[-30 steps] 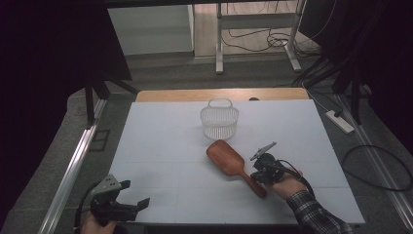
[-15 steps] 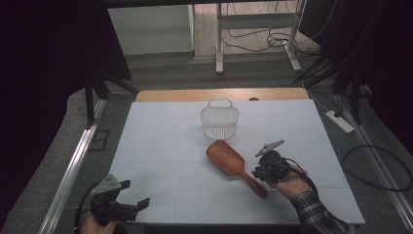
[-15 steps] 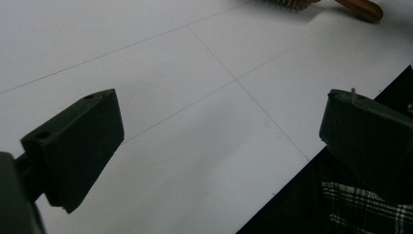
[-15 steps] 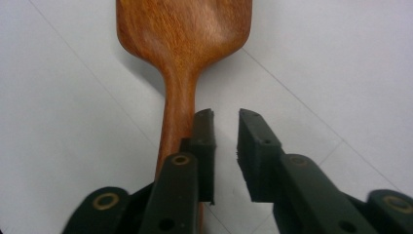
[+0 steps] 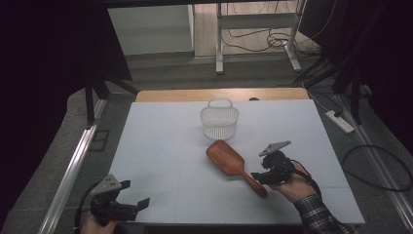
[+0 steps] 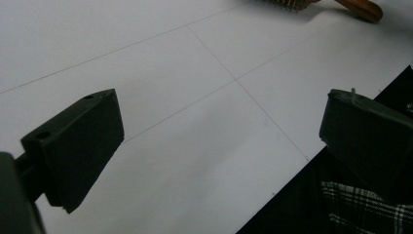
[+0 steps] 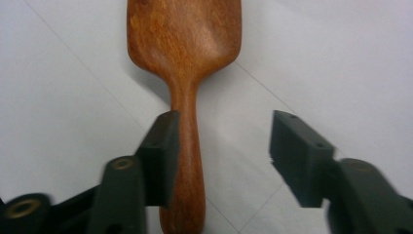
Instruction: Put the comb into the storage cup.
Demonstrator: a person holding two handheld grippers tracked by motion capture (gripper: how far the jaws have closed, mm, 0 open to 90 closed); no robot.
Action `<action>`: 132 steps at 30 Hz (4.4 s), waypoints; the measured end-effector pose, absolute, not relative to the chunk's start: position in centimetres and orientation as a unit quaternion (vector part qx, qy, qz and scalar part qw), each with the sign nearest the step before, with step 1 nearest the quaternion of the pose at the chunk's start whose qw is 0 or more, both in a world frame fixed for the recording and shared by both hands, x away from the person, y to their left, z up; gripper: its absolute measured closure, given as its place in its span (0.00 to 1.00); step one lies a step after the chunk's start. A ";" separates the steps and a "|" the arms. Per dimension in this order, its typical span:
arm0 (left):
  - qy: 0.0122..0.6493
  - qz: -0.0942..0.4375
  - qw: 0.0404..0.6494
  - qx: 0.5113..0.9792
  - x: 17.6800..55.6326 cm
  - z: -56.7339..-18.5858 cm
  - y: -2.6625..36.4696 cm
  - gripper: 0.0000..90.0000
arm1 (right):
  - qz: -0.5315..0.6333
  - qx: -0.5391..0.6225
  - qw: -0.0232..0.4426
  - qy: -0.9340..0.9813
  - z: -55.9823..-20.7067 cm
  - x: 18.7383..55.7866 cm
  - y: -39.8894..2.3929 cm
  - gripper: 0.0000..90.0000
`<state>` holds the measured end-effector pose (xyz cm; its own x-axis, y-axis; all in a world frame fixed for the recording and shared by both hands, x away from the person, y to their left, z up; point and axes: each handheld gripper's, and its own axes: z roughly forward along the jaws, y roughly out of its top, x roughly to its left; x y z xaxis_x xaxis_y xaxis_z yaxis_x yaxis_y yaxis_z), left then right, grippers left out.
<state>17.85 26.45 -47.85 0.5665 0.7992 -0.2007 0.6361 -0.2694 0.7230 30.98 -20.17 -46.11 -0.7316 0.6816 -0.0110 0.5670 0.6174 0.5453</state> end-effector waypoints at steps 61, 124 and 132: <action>0.447 0.099 0.396 0.796 17.9 -47.8 26.3 0.03 | 0.219 0.352 0.083 0.906 -49.4 32.3 -15.9 0.00; 0.446 0.102 0.394 0.797 17.9 -47.8 26.2 0.02 | 0.256 0.342 0.062 0.902 -50.0 32.7 -16.2 0.80; 0.445 0.093 0.391 0.800 18.0 -47.8 26.2 0.01 | 0.266 0.343 0.063 0.899 -49.7 32.5 -16.5 0.80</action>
<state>18.03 26.15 -47.78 0.5857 0.7857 -0.1994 0.6394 -0.2967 0.7093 32.50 -16.45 -49.68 -0.7575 0.6492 0.0693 0.5822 0.6236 0.5216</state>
